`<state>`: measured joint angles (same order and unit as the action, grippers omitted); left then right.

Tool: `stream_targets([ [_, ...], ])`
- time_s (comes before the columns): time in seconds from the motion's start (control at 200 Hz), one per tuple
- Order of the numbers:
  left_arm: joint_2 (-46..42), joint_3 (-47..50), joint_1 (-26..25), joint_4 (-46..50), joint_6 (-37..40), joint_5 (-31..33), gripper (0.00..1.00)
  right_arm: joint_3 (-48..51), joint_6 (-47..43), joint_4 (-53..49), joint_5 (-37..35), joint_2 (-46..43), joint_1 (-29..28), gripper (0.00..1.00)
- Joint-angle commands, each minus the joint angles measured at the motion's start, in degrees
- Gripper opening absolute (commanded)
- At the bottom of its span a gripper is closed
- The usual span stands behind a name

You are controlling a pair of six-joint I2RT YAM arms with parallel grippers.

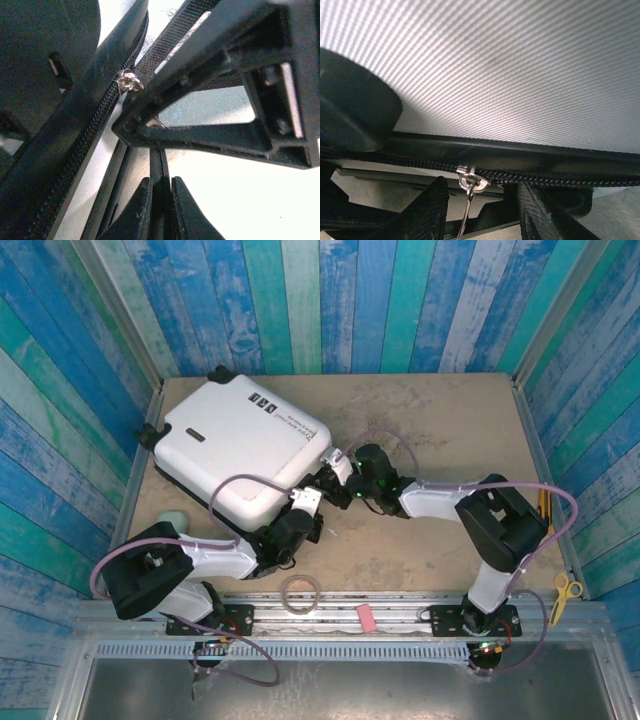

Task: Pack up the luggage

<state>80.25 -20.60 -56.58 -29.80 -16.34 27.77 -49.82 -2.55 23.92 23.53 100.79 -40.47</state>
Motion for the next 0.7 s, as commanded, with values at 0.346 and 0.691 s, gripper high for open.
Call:
stream_targets([
  [0.346,2.8,3.54,-0.38,8.31,-4.67,-7.82,0.0,-2.43,-0.38,-1.93,-4.73,0.73,-0.39,0.01],
  [0.691,2.1,4.35,-1.14,6.86,-3.02,-9.5,0.0,-1.9,-4.25,-6.78,-5.62,-1.95,2.92,0.0],
])
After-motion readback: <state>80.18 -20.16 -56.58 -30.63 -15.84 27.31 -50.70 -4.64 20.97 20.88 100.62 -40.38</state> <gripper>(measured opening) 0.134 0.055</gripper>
